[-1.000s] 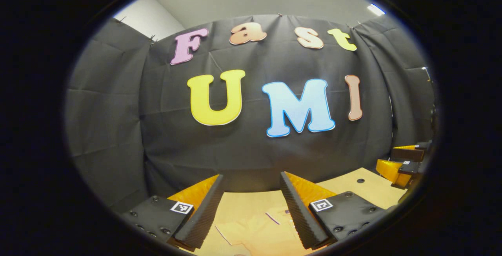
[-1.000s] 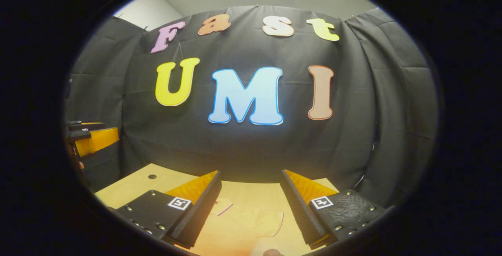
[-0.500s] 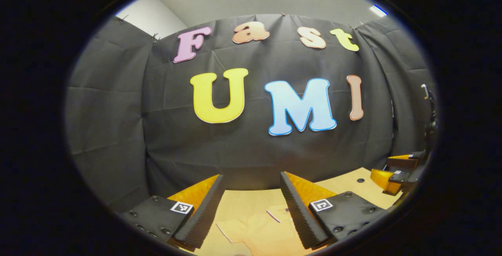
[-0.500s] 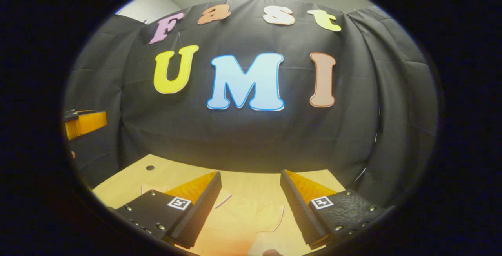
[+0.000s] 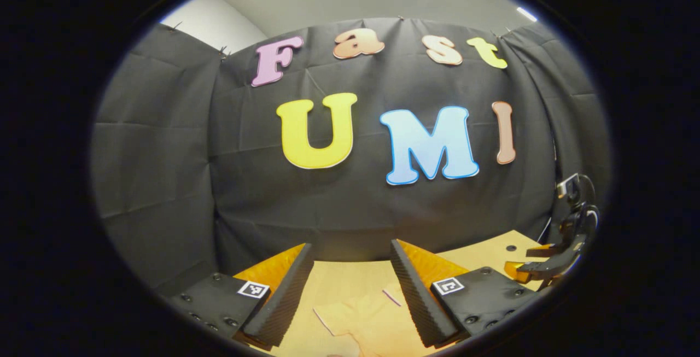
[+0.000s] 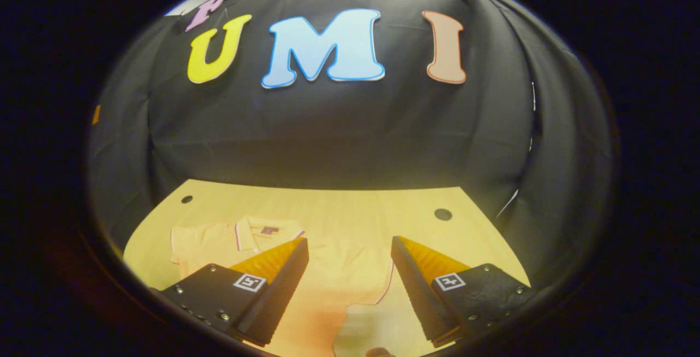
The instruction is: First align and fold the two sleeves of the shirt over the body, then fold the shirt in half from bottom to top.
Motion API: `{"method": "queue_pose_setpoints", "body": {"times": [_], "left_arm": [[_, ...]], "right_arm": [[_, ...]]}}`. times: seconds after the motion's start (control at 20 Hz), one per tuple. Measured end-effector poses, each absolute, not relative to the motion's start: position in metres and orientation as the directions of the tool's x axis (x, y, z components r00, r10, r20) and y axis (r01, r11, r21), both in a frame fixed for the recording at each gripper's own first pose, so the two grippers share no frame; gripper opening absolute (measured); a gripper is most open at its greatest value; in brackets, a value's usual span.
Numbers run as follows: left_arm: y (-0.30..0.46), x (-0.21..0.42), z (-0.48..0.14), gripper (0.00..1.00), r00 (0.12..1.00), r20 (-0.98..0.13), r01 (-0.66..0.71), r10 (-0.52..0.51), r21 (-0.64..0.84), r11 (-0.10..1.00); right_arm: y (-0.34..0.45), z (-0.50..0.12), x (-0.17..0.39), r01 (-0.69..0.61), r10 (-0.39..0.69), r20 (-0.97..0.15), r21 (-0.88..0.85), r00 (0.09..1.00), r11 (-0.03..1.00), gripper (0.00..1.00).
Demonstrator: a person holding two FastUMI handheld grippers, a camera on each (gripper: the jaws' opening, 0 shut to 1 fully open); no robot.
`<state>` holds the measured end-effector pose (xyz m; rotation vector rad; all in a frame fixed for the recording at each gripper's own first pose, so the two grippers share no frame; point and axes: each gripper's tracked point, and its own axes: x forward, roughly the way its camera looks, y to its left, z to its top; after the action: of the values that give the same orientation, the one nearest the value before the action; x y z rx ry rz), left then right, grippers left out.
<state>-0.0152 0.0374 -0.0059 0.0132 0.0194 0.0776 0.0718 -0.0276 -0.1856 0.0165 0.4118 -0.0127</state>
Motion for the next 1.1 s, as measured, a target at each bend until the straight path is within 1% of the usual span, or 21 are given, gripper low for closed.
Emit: {"method": "queue_pose_setpoints", "body": {"times": [0.45, 0.7, 1.1], "left_arm": [[0.061, -0.025, -0.018, 0.94, 0.986, -0.055, -0.157, 0.157, 0.009, 0.988], [0.071, -0.027, -0.024, 0.94, 0.979, -0.072, -0.191, 0.191, 0.005, 0.982], [0.076, -0.029, -0.029, 0.94, 0.973, -0.088, -0.215, 0.215, 0.01, 0.977]], "right_arm": [[-0.055, -0.287, 0.091, 0.066, -0.048, -0.602, 0.008, 0.797, 0.998, 0.96], [-0.056, -0.316, 0.095, 0.074, -0.038, -0.665, 0.025, 0.746, 0.997, 0.96], [-0.056, -0.349, 0.089, 0.082, -0.038, -0.733, 0.025, 0.68, 0.996, 0.96]]}}
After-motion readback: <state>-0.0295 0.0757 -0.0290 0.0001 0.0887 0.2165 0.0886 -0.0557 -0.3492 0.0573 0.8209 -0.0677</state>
